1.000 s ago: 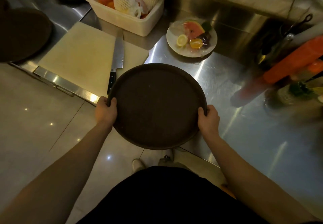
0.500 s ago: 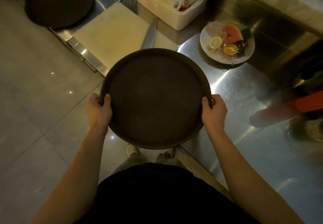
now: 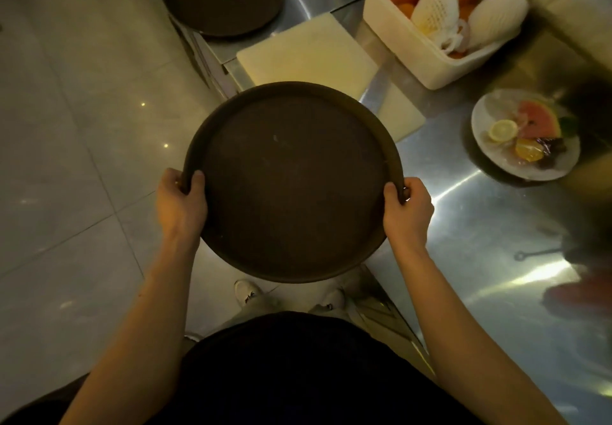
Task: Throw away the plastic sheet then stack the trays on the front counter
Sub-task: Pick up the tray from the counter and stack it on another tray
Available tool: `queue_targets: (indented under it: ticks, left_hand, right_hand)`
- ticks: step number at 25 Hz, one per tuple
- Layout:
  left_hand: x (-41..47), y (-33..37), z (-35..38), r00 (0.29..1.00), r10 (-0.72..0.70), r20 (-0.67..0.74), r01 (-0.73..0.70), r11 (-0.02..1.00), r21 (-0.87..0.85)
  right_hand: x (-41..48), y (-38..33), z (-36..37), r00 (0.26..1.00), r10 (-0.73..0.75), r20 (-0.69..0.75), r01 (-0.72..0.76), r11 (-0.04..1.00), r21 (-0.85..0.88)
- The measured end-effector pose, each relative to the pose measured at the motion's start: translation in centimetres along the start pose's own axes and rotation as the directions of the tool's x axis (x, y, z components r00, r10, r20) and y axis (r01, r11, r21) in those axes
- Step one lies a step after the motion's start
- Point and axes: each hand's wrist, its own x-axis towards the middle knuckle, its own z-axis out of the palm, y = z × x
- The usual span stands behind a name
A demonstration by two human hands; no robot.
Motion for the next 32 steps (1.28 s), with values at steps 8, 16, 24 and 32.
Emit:
queue_targets:
  ticks: [8,16,24,32]
  left_hand:
    - [10.7,-3.2,-10.2,0.989,-0.107,-0.105,0.091,0.986,-0.141]
    - [20.1,-5.1,-17.6,0.981,-0.082,-0.175,0.045,0.978,-0.205]
    - [28.7,-2.5,-16.1,0.971,-0.131,-0.199,0.091,0.976,-0.197]
    - [40.2,5.8,-13.9,0.966,-0.098,-0.241,0.059,0.985,-0.161]
  right_hand:
    - [-2.6,-9.3,13.0,0.981,-0.147,0.128,0.155,0.986,-0.055]
    - [-4.3,-16.8,23.8,0.958,-0.225,0.176,0.237,0.97,-0.05]
    - [1.5,-20.8,31.0,0.956,-0.226,0.186,0.24,0.969,-0.054]
    - [11.4,-27.4,37.8,0.954,-0.223,0.2,0.226,0.974,0.007]
